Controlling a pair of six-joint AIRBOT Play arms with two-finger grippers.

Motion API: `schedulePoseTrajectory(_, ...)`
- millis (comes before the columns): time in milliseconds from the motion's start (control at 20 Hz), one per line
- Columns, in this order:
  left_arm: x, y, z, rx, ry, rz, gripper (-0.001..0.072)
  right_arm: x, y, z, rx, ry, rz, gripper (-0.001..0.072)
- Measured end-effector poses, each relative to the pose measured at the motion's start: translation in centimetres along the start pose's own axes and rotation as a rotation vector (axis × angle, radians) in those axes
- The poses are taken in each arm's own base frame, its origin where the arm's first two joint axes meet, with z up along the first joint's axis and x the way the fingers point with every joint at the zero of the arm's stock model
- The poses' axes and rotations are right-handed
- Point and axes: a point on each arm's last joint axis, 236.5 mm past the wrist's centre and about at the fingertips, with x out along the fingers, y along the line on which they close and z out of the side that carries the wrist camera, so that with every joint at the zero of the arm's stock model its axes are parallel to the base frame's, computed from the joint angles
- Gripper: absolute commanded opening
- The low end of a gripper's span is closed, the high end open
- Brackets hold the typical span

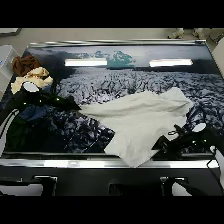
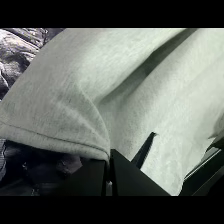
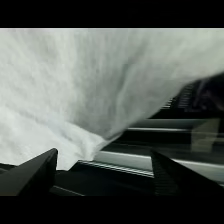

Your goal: Fold the clothes and pants, and hang the long-sleeved shirts on hangers.

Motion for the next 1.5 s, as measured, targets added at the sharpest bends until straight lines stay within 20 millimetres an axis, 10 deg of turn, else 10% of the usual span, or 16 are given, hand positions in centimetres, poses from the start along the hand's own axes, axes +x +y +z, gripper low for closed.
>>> schedulePoseTrajectory(100, 0.0, 0.0, 0.0, 0.0, 0.001, 0.001, 0.0024, 1.5, 1.3, -0.9, -0.019, 0.01, 0.025, 0.0566)
schedulePoseTrajectory(200, 0.0, 0.0, 0.0, 0.0, 0.001, 0.001, 0.0024, 2.8, 2.7, -0.7, -0.046, -0.016, 0.035, 0.0044)
schedulePoseTrajectory(400, -0.7, -0.6, 0.6, 0.036, -0.021, 0.001, 0.0022, 1.2, 6.6, 2.5, -0.13, -0.157, 0.057, 0.0041)
schedulePoseTrajectory(550, -4.1, -3.7, 3.5, 0.139, -0.146, 0.003, 0.0022, -6.7, 11.7, 6.4, -0.285, -0.361, 0.064, 0.0041)
schedulePoseTrajectory(700, -12.3, -11.3, 7.0, 0.348, -0.397, 0.0, 0.0023, -21.8, 19.4, 7.9, -0.541, -0.747, 0.087, 0.0043)
schedulePoseTrajectory(850, -25.4, -21.7, 7.4, 0.601, -0.784, 0.023, 0.0023, -39.3, 26.3, 1.2, -0.772, -1.244, 0.099, 0.0043)
schedulePoseTrajectory(1000, -37.1, -30.0, 2.1, 0.781, -1.134, 0.035, 0.0023, -49.3, 28.9, -10.2, -0.909, -1.605, 0.119, 0.0043)
schedulePoseTrajectory(1250, -47.7, -37.1, -8.9, 0.928, -1.482, -0.014, 0.0023, -54.6, 29.0, -22.9, -0.998, -1.92, 0.181, 0.0043)
schedulePoseTrajectory(1500, -50.4, -37.8, -10.8, 0.936, -1.59, 0.003, 0.0023, -56.3, 29.1, -24.7, -0.98, -1.995, 0.237, 0.0043)
